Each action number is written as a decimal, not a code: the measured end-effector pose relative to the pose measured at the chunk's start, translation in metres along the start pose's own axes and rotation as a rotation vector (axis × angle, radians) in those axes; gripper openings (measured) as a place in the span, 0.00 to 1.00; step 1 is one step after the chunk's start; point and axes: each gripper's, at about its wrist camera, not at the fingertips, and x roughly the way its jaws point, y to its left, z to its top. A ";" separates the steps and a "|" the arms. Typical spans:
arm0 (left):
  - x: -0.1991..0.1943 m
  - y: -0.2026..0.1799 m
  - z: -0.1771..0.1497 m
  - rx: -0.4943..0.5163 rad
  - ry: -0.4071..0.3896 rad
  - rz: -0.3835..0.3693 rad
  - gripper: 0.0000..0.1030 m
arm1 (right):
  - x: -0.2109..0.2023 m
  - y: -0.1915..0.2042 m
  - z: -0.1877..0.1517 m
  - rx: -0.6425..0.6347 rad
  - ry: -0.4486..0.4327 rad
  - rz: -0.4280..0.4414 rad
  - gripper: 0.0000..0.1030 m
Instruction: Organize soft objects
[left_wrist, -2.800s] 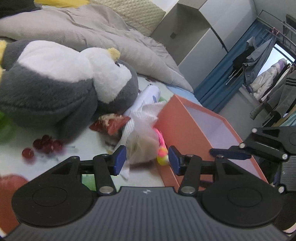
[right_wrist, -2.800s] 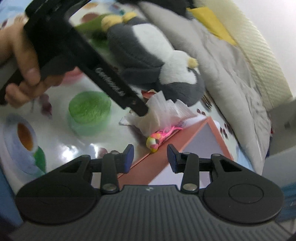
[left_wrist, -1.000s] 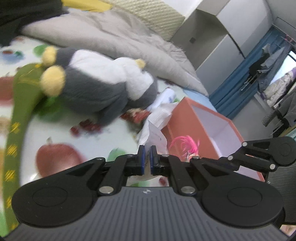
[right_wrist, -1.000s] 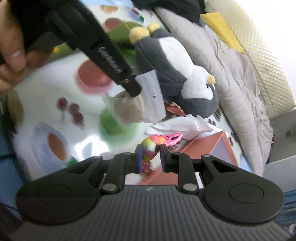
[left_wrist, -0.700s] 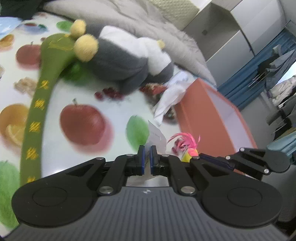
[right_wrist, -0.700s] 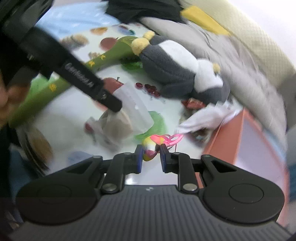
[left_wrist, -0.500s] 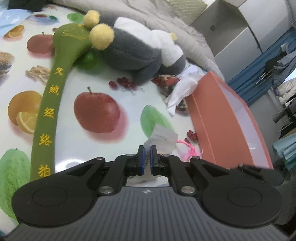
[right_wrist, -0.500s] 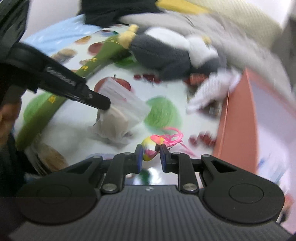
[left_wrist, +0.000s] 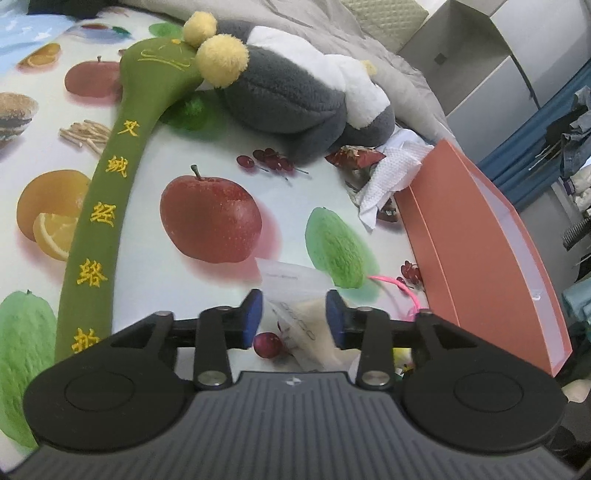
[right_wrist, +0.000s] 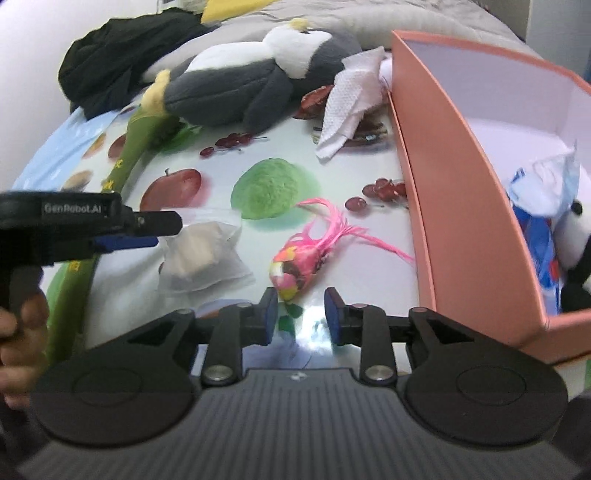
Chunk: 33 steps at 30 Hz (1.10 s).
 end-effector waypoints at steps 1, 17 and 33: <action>0.000 -0.001 -0.001 0.004 0.000 0.002 0.52 | 0.000 0.001 0.000 0.005 -0.004 -0.001 0.38; -0.007 -0.021 -0.011 -0.068 -0.033 0.048 0.75 | 0.011 0.015 0.008 -0.078 -0.040 -0.054 0.27; 0.023 -0.041 -0.016 0.025 -0.002 0.147 0.70 | 0.002 0.006 -0.004 -0.069 -0.051 -0.037 0.27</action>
